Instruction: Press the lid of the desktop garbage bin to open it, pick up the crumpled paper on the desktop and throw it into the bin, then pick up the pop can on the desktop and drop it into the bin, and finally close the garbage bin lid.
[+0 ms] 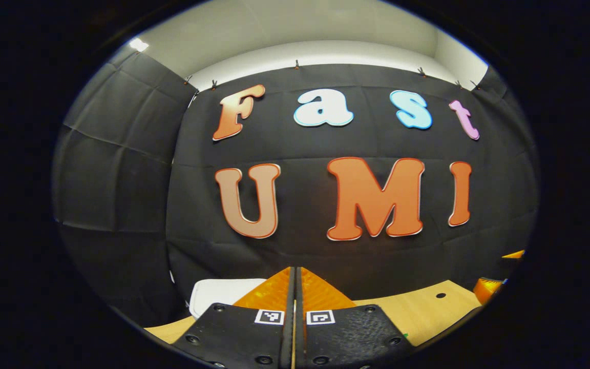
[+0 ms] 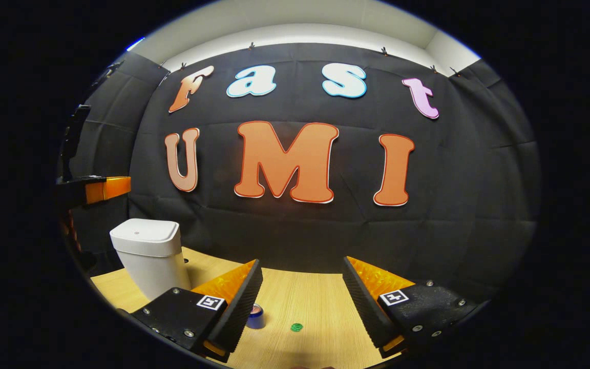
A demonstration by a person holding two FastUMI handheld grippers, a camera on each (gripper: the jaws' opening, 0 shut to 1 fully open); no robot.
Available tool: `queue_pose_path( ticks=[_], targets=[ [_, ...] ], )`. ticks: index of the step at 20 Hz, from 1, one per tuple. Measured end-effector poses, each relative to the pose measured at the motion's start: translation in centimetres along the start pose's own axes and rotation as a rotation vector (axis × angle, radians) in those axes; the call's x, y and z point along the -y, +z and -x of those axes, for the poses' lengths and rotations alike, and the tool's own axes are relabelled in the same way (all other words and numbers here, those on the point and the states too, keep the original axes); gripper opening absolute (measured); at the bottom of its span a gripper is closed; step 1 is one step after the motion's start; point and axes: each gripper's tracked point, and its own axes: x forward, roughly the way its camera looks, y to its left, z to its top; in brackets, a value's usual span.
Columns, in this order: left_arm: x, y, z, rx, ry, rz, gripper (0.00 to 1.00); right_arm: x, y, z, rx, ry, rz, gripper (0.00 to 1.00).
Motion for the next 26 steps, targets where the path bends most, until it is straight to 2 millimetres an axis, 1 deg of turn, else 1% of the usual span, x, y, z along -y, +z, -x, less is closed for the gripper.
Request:
queue_pose_path(
  ticks=[1, 2, 3, 5, 10, 11, 13, 17, 18, 19, 20, 21, 25, 26],
  targets=[
    [-0.9, -0.7, -0.7, -0.028, 0.009, 0.013, 0.00, 0.0, -0.1, -0.1, 0.000, 0.000, 0.001, 0.94],
    [-1.9, -1.3, -2.1, -0.061, 0.014, 0.021, 0.00, 0.0, -0.2, -0.3, -0.004, 0.000, 0.002, 0.94],
    [-2.9, -1.7, -2.4, -0.090, 0.021, 0.024, 0.00, -0.1, -0.2, -0.3, -0.007, 0.000, 0.002, 0.94],
    [-4.6, -3.1, -4.1, -0.155, 0.026, 0.032, 0.00, -0.1, -0.5, -0.6, -0.012, 0.000, 0.004, 0.94],
    [-7.2, -8.2, -6.6, -0.334, 0.013, 0.070, 0.00, -0.1, -0.8, -0.9, -0.021, 0.000, 0.011, 0.94],
    [-7.5, -9.3, -6.5, -0.371, 0.008, 0.074, 0.00, 0.0, -1.0, -0.9, -0.022, 0.000, 0.011, 0.94],
    [-8.3, -11.1, -6.9, -0.418, 0.015, 0.083, 0.00, 0.2, -1.1, -1.0, -0.026, -0.002, 0.012, 0.94],
    [-8.8, -13.9, -7.1, -0.488, 0.026, 0.094, 0.00, 0.6, -1.7, -1.3, -0.037, -0.006, 0.006, 0.94],
    [-9.3, -14.4, -7.4, -0.499, 0.036, 0.087, 0.00, 0.7, -1.8, -1.4, -0.041, -0.006, 0.005, 0.94],
    [-9.2, -14.8, -7.6, -0.511, 0.024, 0.090, 0.00, 0.8, -1.9, -1.5, -0.047, -0.007, 0.005, 0.94],
    [-9.2, -14.5, -8.1, -0.495, 0.024, 0.083, 0.00, 0.8, -2.0, -1.6, -0.050, -0.007, 0.006, 0.94],
    [-9.3, -15.0, -7.8, -0.523, 0.024, 0.077, 0.00, 0.9, -2.2, -1.6, -0.052, -0.010, 0.008, 0.94],
    [-9.0, -15.2, -7.6, -0.537, 0.047, 0.126, 0.00, 0.8, -2.8, -1.7, -0.064, -0.010, 0.010, 0.94],
    [-8.8, -14.9, -7.7, -0.537, 0.046, 0.128, 0.00, 0.8, -2.9, -1.8, -0.066, -0.010, 0.010, 0.94]
  ],
)
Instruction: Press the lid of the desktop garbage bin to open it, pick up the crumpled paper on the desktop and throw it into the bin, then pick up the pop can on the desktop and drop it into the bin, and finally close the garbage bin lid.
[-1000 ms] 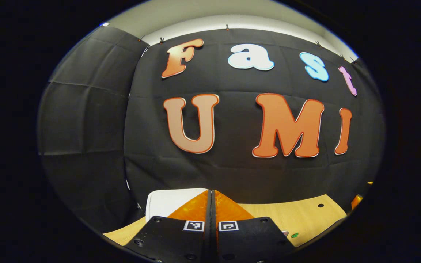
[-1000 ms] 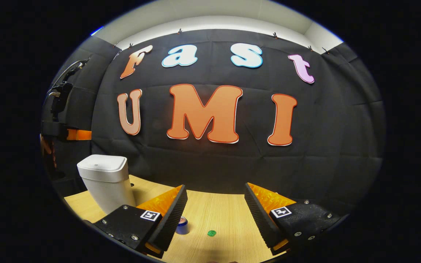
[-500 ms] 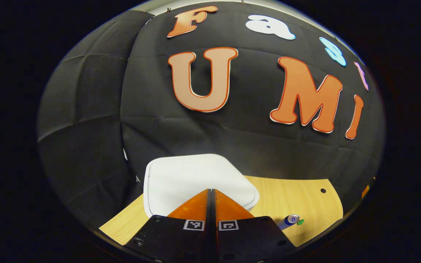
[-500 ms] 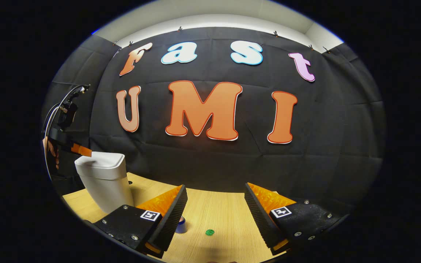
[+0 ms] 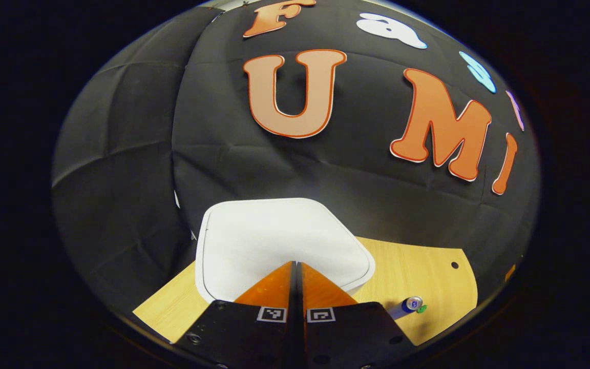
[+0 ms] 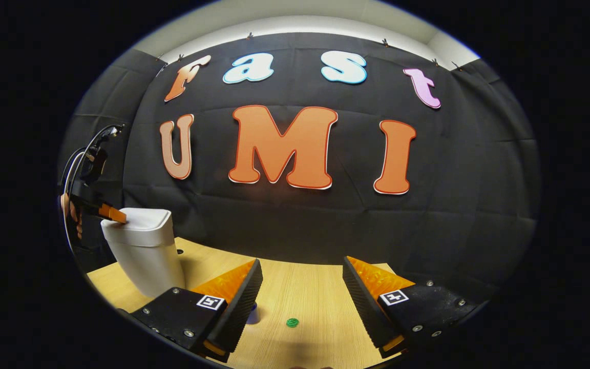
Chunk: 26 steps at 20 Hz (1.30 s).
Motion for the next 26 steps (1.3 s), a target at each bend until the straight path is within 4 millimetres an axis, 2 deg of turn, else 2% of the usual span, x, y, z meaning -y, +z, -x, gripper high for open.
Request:
queue_pose_path(
  ticks=[3, 5, 8, 10, 11, 12, 14, 16, 19, 20, 22, 23, 25, 26],
  targets=[
    [-0.5, 0.6, 0.3, 0.043, 0.013, -0.064, 0.00, -0.1, -0.5, -0.2, -0.011, 0.008, -0.008, 0.94],
    [0.1, 1.6, 0.8, 0.096, 0.019, -0.085, 0.01, 0.0, -1.2, -0.4, -0.025, 0.004, -0.004, 0.94],
    [0.3, 4.5, 2.1, 0.225, 0.044, -0.099, 0.34, 0.2, -1.8, -0.5, -0.036, 0.001, 0.004, 0.94],
    [0.7, 5.8, 3.3, 0.280, 0.053, -0.124, 0.38, 0.2, -2.5, -0.5, -0.046, 0.004, 0.007, 0.94],
    [1.3, 6.6, 4.1, 0.316, 0.043, -0.132, 0.44, 0.3, -2.8, -0.5, -0.049, 0.006, 0.007, 0.94],
    [1.6, 7.6, 5.1, 0.365, 0.042, -0.142, 0.55, 0.3, -3.3, -0.6, -0.053, 0.010, 0.006, 0.94],
    [3.6, 9.3, 7.8, 0.453, 0.016, -0.172, 0.66, 0.1, -4.4, -1.1, -0.064, 0.021, 0.003, 0.94],
    [6.1, 10.3, 10.2, 0.528, -0.028, -0.208, 0.71, -0.2, -5.9, -1.8, -0.082, 0.040, 0.005, 0.94],
    [10.7, 9.3, 13.1, 0.546, -0.141, -0.203, 0.77, -0.5, -8.5, -3.2, -0.119, 0.055, -0.006, 0.94],
    [11.6, 9.0, 13.9, 0.550, -0.155, -0.200, 0.84, -0.5, -9.4, -3.9, -0.133, 0.050, -0.004, 0.94],
    [12.7, 8.7, 15.6, 0.555, -0.175, -0.198, 0.92, -0.5, -11.6, -5.3, -0.165, 0.044, 0.007, 0.94],
    [13.0, 8.7, 16.3, 0.562, -0.177, -0.201, 0.93, -0.5, -12.9, -6.2, -0.190, 0.042, 0.015, 0.94],
    [13.6, 8.5, 17.6, 0.571, -0.186, -0.208, 0.92, -0.9, -15.4, -7.6, -0.235, 0.042, 0.027, 0.95],
    [13.9, 8.3, 18.1, 0.567, -0.198, -0.218, 0.88, -1.0, -16.9, -8.3, -0.259, 0.043, 0.027, 0.95]
  ],
)
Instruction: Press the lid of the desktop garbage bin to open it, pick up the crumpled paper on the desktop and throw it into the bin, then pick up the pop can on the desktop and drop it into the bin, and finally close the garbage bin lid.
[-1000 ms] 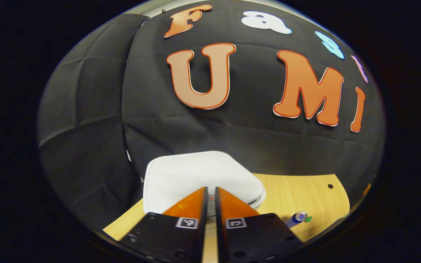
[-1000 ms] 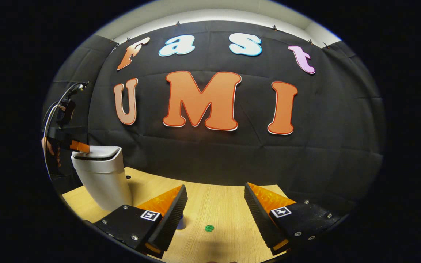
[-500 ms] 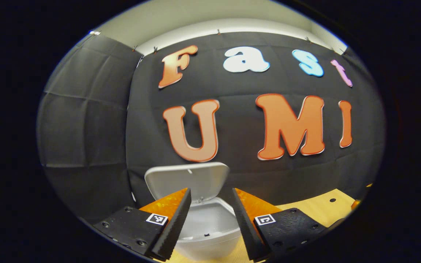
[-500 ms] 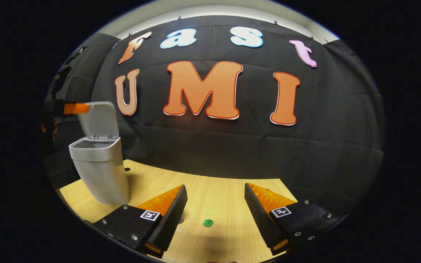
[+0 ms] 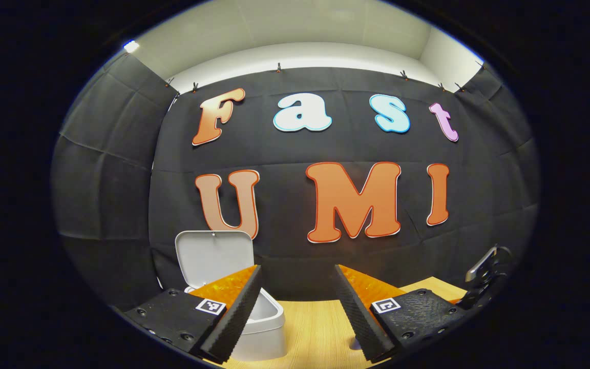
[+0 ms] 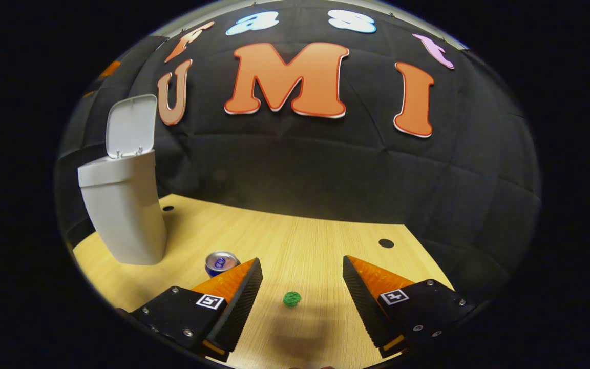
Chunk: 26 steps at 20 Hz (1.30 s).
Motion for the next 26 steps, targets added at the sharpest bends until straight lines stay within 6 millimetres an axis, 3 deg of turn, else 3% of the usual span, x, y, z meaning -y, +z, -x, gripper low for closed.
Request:
queue_pose_path(
  ticks=[4, 7, 9, 11, 14, 15, 18, 20, 21, 23, 26],
  targets=[
    [-0.6, 0.3, 1.8, -0.010, 0.011, -0.021, 0.92, -0.3, -4.9, -3.5, -0.112, -0.006, 0.018, 0.95],
    [-0.8, -0.7, 2.7, -0.041, 0.020, -0.015, 0.93, -0.8, -7.8, -5.6, -0.188, -0.005, 0.021, 0.94],
    [-1.1, -1.0, 3.2, -0.058, 0.023, -0.025, 0.88, -1.1, -9.8, -6.9, -0.240, -0.011, 0.020, 0.91],
    [-1.0, -1.6, 3.4, -0.073, 0.020, -0.029, 0.88, -1.3, -10.8, -7.7, -0.264, -0.020, 0.013, 0.81],
    [-1.0, -2.5, 3.6, -0.100, 0.010, -0.035, 0.88, -1.6, -11.7, -8.7, -0.279, -0.021, 0.015, 0.59],
    [-1.0, -2.8, 3.6, -0.105, 0.007, -0.038, 0.93, -1.7, -12.2, -8.9, -0.291, -0.024, 0.017, 0.56],
    [-1.2, -2.9, 4.1, -0.117, -0.005, -0.052, 0.88, -2.1, -13.0, -9.1, -0.311, -0.018, 0.011, 0.36],
    [-1.4, -3.0, 4.2, -0.124, -0.011, -0.057, 0.93, -2.2, -13.2, -9.0, -0.311, -0.023, 0.013, 0.29],
    [-1.4, -3.1, 4.3, -0.128, -0.015, -0.055, 0.88, -2.2, -13.2, -8.9, -0.310, -0.024, 0.008, 0.28],
    [-1.2, -3.4, 4.4, -0.131, -0.026, -0.051, 0.88, -2.3, -12.7, -8.5, -0.301, -0.019, -0.009, 0.22],
    [-1.0, -3.7, 4.5, -0.135, -0.045, -0.036, 0.88, -1.5, -10.4, -7.1, -0.257, -0.026, -0.020, 0.17]
  ],
)
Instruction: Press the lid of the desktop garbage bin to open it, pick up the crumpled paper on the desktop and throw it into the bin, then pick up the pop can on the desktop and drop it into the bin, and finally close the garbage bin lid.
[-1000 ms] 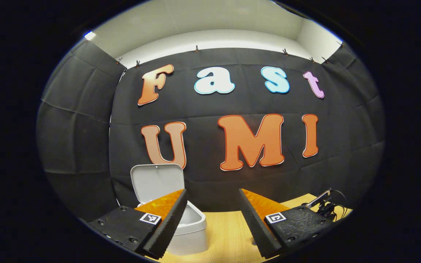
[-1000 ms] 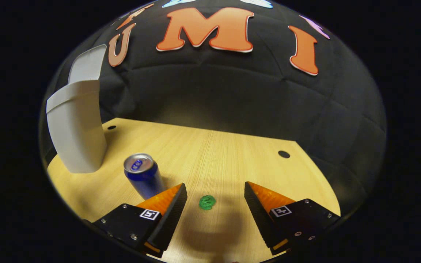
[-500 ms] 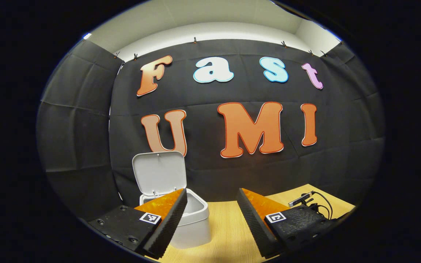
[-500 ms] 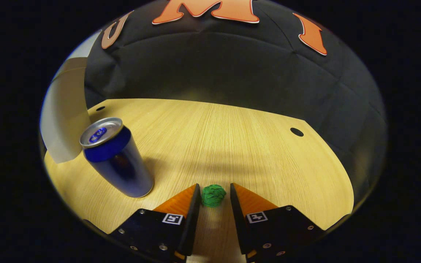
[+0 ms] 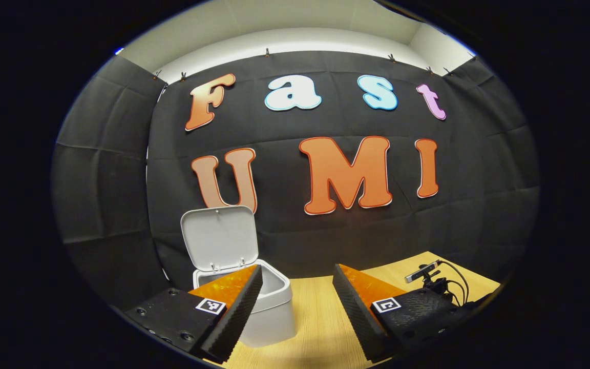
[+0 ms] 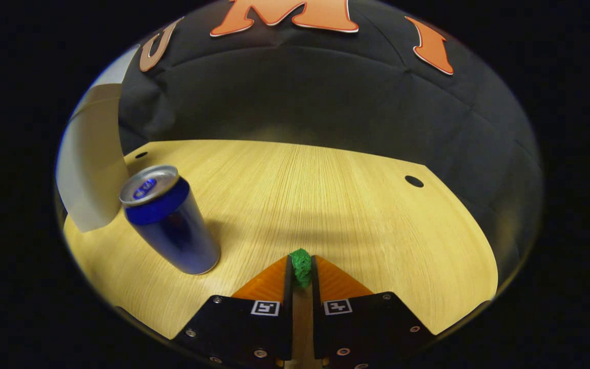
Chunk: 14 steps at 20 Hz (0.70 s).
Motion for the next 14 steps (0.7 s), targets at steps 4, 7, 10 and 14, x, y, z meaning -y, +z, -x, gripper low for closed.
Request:
queue_pose_path(
  ticks=[4, 7, 10, 14],
  targets=[
    [0.3, 0.0, -0.4, 0.011, -0.030, 0.049, 0.88, 0.7, 4.6, 4.4, 0.100, -0.002, -0.020, 0.17],
    [0.5, -0.2, -0.8, 0.016, -0.052, 0.076, 0.88, 0.5, 7.8, 7.7, 0.179, 0.002, -0.011, 0.17],
    [0.5, 0.1, -1.2, 0.033, -0.074, 0.099, 0.88, -0.5, 10.7, 11.1, 0.245, 0.016, -0.002, 0.16],
    [-0.1, -0.2, -1.6, 0.047, -0.090, 0.123, 0.88, -2.6, 15.7, 15.5, 0.361, 0.052, 0.022, 0.16]
  ],
)
